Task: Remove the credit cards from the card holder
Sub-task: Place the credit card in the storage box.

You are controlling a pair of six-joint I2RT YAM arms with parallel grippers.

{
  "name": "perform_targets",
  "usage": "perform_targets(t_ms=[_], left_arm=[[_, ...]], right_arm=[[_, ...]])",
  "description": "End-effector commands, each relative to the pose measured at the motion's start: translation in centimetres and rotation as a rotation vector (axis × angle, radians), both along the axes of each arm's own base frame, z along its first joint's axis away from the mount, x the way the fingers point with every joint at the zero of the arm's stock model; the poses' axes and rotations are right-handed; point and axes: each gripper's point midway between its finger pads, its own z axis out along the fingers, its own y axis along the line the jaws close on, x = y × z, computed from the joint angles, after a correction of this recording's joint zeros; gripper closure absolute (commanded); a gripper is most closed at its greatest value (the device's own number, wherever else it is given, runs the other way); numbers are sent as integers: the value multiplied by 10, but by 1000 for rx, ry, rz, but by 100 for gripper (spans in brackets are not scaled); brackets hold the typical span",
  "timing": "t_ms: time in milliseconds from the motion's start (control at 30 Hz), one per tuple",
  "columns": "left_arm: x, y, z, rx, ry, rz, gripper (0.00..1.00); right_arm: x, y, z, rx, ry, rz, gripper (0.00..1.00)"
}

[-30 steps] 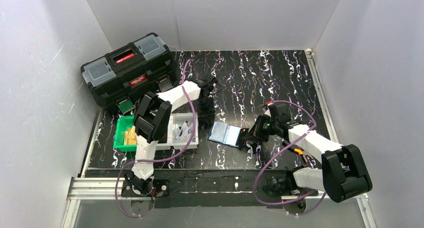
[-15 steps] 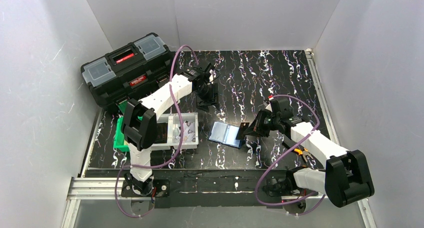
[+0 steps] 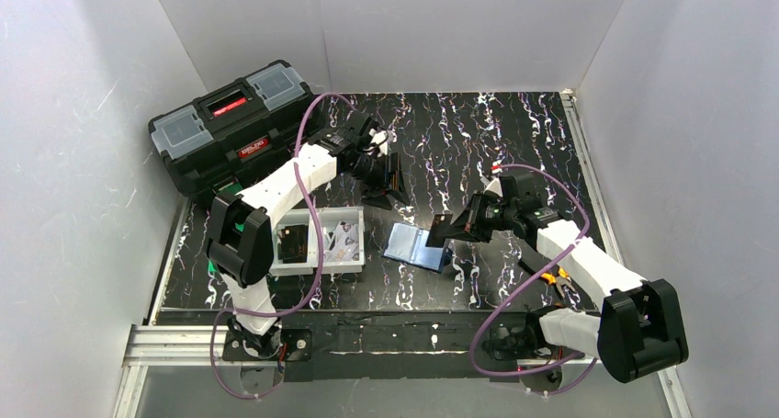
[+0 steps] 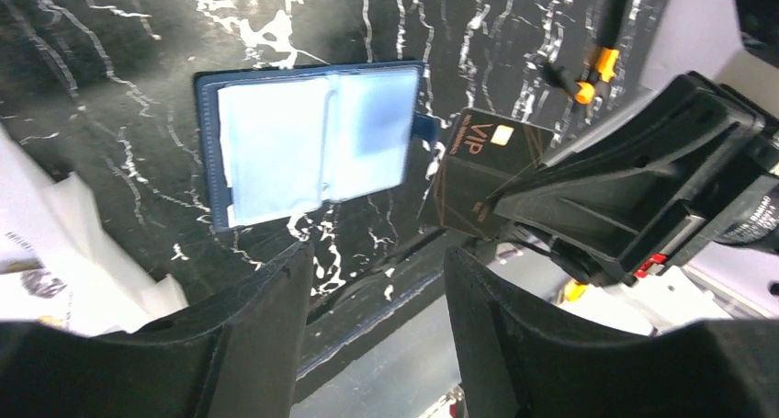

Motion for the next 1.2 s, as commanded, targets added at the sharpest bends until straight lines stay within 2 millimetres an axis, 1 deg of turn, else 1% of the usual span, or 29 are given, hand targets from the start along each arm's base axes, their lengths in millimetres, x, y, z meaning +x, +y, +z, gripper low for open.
perform_targets(t_ms=[0, 67, 167, 300, 400, 500, 600, 667, 767, 833, 967, 1000, 1033, 1067, 1100, 1133, 1167], left_arm=[[-14, -15, 33, -202, -1, -71, 47], [-16, -18, 38, -250, 12, -86, 46], [-17, -17, 43, -278, 16, -97, 46], [-21, -23, 56, -377, 34, -126, 46], [-22, -28, 66, -440, 36, -139, 46], [-24, -31, 70, -476, 60, -149, 47], [-25, -35, 75, -524, 79, -152, 47], [-25, -37, 78, -553, 85, -156, 50], [-26, -38, 80, -573, 105, -161, 58], [-28, -38, 80, -577, 112, -158, 68], [-30, -36, 79, -568, 116, -143, 99], [-31, -35, 78, -560, 112, -137, 100], [-31, -33, 77, -549, 104, -129, 100], [-32, -31, 76, -531, 94, -120, 100], [-31, -28, 73, -499, 80, -104, 100], [-31, -23, 70, -458, 47, -101, 100], [-30, -16, 66, -401, 18, -85, 100]], right_arm=[[10, 24, 59, 189, -104, 92, 99], [10, 29, 72, 249, -110, 110, 99], [11, 35, 88, 306, -122, 134, 99], [16, 40, 101, 358, -137, 151, 99], [19, 45, 108, 401, -137, 164, 99], [21, 47, 114, 434, -146, 167, 99], [23, 48, 114, 441, -143, 169, 99], [24, 49, 114, 449, -145, 171, 99], [26, 50, 114, 452, -145, 171, 99], [26, 50, 114, 453, -146, 172, 99], [27, 50, 109, 440, -145, 168, 98], [28, 49, 106, 427, -142, 163, 86], [29, 48, 103, 409, -145, 158, 68], [29, 47, 100, 386, -148, 152, 45], [31, 45, 98, 359, -156, 141, 29], [31, 42, 96, 328, -165, 129, 15], [33, 40, 96, 298, -175, 118, 5]])
